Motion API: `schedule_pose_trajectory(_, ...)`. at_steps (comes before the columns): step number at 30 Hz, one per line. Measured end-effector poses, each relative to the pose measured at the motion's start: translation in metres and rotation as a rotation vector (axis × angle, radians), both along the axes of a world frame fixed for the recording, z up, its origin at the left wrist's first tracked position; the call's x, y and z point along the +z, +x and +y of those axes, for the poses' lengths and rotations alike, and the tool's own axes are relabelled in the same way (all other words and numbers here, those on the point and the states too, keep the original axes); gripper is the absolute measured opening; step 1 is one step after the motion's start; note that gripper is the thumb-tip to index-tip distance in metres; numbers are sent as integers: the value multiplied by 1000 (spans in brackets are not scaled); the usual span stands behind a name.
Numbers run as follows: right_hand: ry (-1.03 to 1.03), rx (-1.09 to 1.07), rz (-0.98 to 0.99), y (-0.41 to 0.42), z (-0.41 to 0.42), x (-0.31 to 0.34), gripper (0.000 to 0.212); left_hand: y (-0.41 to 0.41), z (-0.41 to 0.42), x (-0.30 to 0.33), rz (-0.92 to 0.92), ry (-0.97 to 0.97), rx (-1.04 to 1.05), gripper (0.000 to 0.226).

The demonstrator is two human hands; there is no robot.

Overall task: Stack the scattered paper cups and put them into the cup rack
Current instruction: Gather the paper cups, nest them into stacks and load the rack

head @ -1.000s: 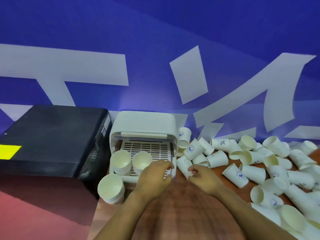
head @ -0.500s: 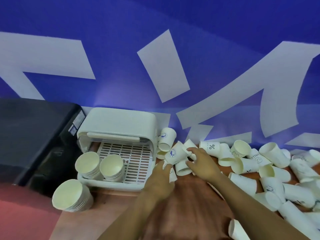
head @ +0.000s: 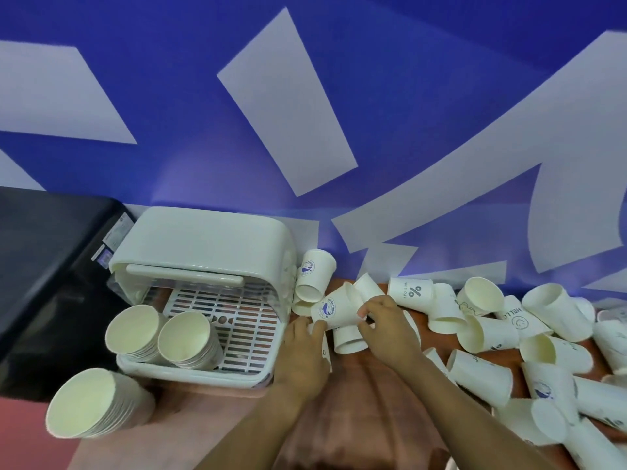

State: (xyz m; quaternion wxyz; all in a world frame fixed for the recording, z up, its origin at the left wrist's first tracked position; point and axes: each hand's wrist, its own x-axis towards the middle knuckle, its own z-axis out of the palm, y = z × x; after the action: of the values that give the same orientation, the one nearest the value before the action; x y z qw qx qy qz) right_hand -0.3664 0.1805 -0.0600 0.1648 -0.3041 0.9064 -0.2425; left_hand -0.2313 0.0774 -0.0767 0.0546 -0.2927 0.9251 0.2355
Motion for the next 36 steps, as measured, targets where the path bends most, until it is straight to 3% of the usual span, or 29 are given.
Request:
schedule_pose_trajectory(5, -4, -17, 34, -1, 16, 1, 11, 4, 3, -1, -39, 27, -32, 56)
schedule_pose_trajectory(11, -5, -57, 52, 4, 37, 16, 15, 16, 7, 14, -19, 223, -61, 31)
schedule_pose_trajectory(22, -69, -43, 73, 58, 53, 74, 15, 69, 4, 78, 110, 25, -96, 19)
schedule_pose_trajectory(28, 92, 91, 172, 97, 51, 93, 18, 117, 0, 99, 147, -7, -121, 20)
schedule_pose_trajectory(36, 160, 190, 210, 134, 24, 109, 16, 162, -29, 134, 213, -53, -74, 21)
